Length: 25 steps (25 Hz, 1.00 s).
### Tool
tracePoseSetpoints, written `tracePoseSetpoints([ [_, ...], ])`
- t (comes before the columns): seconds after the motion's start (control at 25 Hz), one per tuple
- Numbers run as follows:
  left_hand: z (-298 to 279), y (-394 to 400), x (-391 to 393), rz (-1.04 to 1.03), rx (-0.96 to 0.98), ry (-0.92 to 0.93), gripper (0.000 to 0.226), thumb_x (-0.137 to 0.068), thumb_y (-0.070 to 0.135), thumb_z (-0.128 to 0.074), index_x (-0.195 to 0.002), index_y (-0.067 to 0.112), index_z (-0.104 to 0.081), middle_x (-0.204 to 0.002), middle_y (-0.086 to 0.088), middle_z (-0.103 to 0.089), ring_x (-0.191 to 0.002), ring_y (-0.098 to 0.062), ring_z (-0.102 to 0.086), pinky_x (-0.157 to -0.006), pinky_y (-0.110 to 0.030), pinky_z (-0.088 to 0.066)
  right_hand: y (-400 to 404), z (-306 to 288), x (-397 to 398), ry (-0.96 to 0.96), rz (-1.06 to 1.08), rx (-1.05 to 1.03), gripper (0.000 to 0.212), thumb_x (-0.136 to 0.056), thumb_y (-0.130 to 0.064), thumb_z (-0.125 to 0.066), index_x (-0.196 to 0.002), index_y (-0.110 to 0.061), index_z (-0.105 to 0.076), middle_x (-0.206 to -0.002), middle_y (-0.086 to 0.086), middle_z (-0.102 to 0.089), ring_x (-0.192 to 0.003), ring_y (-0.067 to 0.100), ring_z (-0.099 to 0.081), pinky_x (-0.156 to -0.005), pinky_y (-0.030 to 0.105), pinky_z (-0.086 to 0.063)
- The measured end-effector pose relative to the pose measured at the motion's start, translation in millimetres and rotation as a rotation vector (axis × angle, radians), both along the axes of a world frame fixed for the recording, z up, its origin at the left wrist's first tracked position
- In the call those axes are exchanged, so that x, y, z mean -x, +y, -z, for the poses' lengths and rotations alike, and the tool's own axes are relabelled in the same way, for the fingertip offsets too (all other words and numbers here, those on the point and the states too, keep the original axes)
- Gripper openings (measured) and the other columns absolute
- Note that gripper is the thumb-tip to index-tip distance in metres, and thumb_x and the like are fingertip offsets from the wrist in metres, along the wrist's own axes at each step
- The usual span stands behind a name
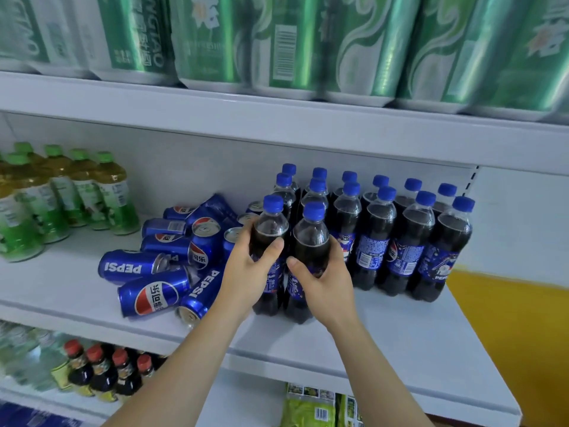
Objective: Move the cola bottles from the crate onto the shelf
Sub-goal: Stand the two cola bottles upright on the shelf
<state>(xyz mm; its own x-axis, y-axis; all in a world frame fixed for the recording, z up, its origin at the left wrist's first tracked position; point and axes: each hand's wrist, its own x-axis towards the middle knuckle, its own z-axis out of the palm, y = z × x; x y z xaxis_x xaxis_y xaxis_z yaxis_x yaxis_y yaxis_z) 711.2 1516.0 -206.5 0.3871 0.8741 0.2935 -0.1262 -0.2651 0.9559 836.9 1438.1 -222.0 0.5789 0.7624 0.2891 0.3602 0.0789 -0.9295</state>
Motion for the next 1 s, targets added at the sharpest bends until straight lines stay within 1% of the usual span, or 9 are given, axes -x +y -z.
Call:
tracePoseSetpoints([
  [0.12,1.8,6.3,5.8,0.029,-0.029,0.071,0.045,-0.095,0.035,-0.065,-0.136,0.044,-0.048,-0.122,0.031,-0.063,-0.117,0.011,-0.056,-0.098,-0.017,-0.044,3.8,2.9,6.1,-0.002,0.054,0.014,0.07,-0.088,-0.033,-0.078,-0.147,-0.029,-0.041,-0.125,-0.02,-0.066,-0.113,-0.005,-0.062,-0.101,0.03,-0.051],
  [0.2,1.9,6.2,9.3,0.029,-0.068,0.137,0.044,-0.095,0.035,-0.063,-0.135,0.042,-0.045,-0.115,0.032,-0.064,-0.108,0.018,-0.056,-0.085,-0.005,-0.044,4.0,4.5,10.8,-0.009,0.073,0.014,0.071,-0.09,-0.032,-0.076,-0.149,-0.03,-0.037,-0.129,-0.02,-0.064,-0.118,-0.002,-0.061,-0.103,0.031,-0.05],
  [0.28,4.4,7.7,13.3,0.008,-0.109,0.204,0.042,-0.097,0.034,-0.061,-0.135,0.039,-0.043,-0.11,0.032,-0.06,-0.1,0.021,-0.055,-0.078,0.0,-0.041,3.6,6.9,14.8,-0.037,0.096,0.049,0.075,-0.09,-0.033,-0.074,-0.152,-0.033,-0.031,-0.13,-0.018,-0.064,-0.116,0.0,-0.062,-0.1,0.03,-0.051],
  [0.36,10.0,8.2,19.3,-0.019,-0.181,0.348,0.042,-0.098,0.036,-0.058,-0.137,0.031,-0.044,-0.111,0.026,-0.059,-0.097,0.01,-0.056,-0.076,-0.007,-0.041,1.5,13.5,18.2,-0.091,0.127,0.117,0.077,-0.091,-0.035,-0.073,-0.152,-0.034,-0.027,-0.125,-0.016,-0.066,-0.108,0.004,-0.065,-0.094,0.031,-0.053],
  [0.48,23.7,3.0,28.8,-0.085,-0.289,0.729,0.043,-0.1,0.039,-0.054,-0.137,0.022,-0.041,-0.115,0.0,-0.066,-0.103,-0.023,-0.064,-0.074,-0.03,-0.043,-7.0,28.5,22.1,-0.209,0.178,0.276,0.085,-0.09,-0.038,-0.07,-0.156,-0.031,-0.017,-0.121,-0.006,-0.068,-0.103,0.019,-0.066,-0.087,0.04,-0.054],
  [0.6,40.6,-2.6,33.2,-0.113,-0.361,0.973,0.044,-0.1,0.04,-0.052,-0.135,0.017,-0.038,-0.114,-0.006,-0.066,-0.103,-0.028,-0.064,-0.069,-0.032,-0.038,-13.6,39.1,26.6,-0.29,0.175,0.447,0.094,-0.089,-0.035,-0.07,-0.159,-0.03,-0.006,-0.118,0.003,-0.069,-0.104,0.029,-0.064,-0.081,0.037,-0.05],
  [0.72,47.9,-1.5,28.6,-0.118,-0.317,0.967,0.041,-0.1,0.038,-0.053,-0.131,0.014,-0.039,-0.113,-0.007,-0.066,-0.104,-0.028,-0.064,-0.071,-0.033,-0.039,-14.1,45.6,28.1,-0.337,0.209,0.491,0.094,-0.089,-0.037,-0.071,-0.159,-0.026,-0.009,-0.12,0.003,-0.069,-0.108,0.032,-0.064,-0.076,0.033,-0.045],
  [0.88,50.5,5.3,18.0,-0.144,-0.294,0.951,0.032,-0.1,0.036,-0.053,-0.12,0.013,-0.043,-0.111,-0.008,-0.066,-0.102,-0.03,-0.064,-0.073,-0.035,-0.041,-3.8,49.8,23.4,-0.322,0.256,0.492,0.082,-0.091,-0.041,-0.068,-0.155,-0.021,-0.022,-0.12,0.002,-0.069,-0.107,0.03,-0.064,-0.08,0.037,-0.05],
  [1.0,51.6,10.9,10.7,-0.15,-0.282,0.912,0.032,-0.1,0.035,-0.053,-0.121,0.013,-0.043,-0.113,-0.009,-0.065,-0.104,-0.031,-0.063,-0.073,-0.035,-0.039,4.5,50.4,19.5,-0.334,0.259,0.486,0.076,-0.092,-0.041,-0.067,-0.153,-0.019,-0.026,-0.12,0.003,-0.069,-0.106,0.031,-0.064,-0.077,0.037,-0.049],
])
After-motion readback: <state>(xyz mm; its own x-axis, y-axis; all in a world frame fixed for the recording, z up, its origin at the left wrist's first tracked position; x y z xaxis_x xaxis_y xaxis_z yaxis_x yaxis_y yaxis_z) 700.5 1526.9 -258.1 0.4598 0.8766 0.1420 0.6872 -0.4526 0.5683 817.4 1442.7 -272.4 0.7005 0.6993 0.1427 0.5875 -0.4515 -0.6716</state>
